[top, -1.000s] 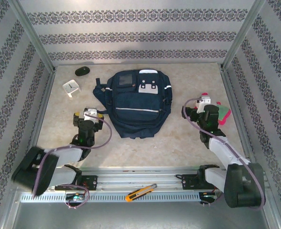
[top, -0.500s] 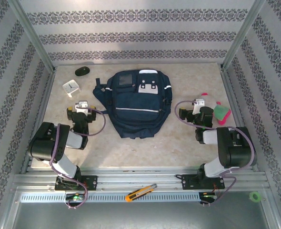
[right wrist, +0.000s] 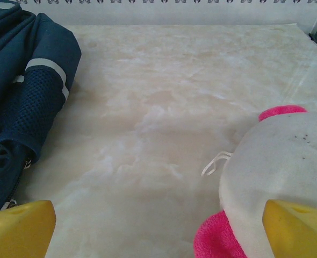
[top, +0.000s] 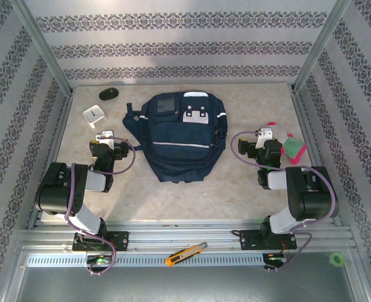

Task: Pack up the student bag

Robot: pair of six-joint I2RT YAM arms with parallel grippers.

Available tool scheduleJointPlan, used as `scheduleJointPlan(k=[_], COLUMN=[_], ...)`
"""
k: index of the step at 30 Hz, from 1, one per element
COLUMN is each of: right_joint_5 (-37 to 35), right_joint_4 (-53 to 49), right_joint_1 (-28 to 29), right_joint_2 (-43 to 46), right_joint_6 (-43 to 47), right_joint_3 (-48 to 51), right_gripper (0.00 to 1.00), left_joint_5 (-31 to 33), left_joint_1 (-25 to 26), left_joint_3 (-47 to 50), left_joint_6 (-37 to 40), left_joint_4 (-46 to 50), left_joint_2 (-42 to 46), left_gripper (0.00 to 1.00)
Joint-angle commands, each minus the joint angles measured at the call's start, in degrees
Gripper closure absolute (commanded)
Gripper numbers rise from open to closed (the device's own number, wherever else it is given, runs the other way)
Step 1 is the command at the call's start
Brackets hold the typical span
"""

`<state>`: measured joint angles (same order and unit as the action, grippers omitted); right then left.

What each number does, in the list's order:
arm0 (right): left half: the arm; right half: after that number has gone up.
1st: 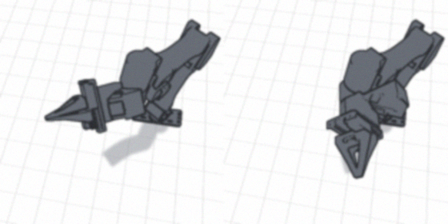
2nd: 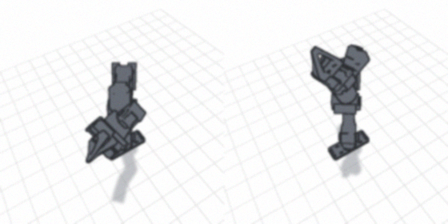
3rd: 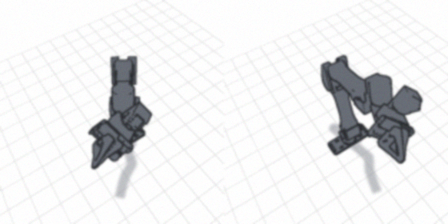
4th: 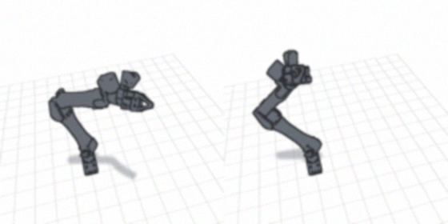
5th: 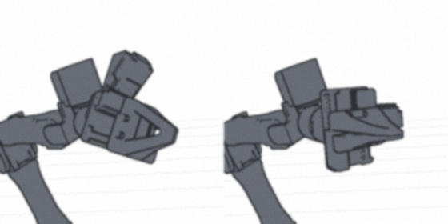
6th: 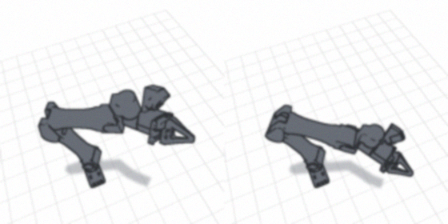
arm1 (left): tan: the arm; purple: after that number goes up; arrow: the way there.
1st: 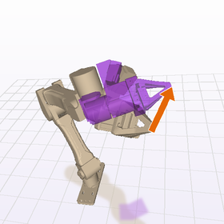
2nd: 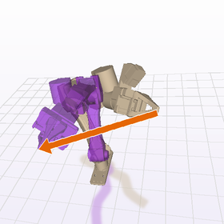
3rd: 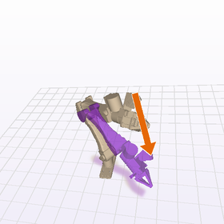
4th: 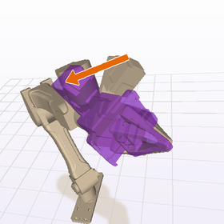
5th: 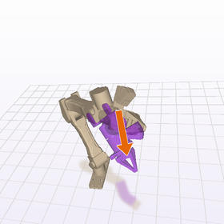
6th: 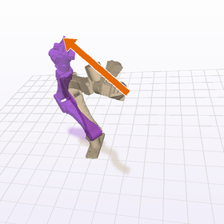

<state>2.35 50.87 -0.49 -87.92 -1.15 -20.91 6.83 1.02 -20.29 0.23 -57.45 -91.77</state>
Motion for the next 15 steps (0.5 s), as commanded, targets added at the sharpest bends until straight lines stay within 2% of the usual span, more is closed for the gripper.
scheduleJointPlan(k=[1, 15], right_joint_5=[-0.56, -0.35], right_joint_4=[2.30, 2.30], right_joint_1=[0.40, 0.23], right_joint_2=[0.64, 0.64], right_joint_6=[-0.63, -0.70], right_joint_3=[-0.89, -0.89], right_gripper=[0.02, 0.02], left_joint_5=[-1.12, -0.94], left_joint_1=[-0.25, -0.26], left_joint_3=[-1.23, -0.93], left_joint_6=[-1.20, -1.28], left_joint_4=[1.49, 1.00], left_joint_2=[0.40, 0.42], left_gripper=[0.01, 0.01])
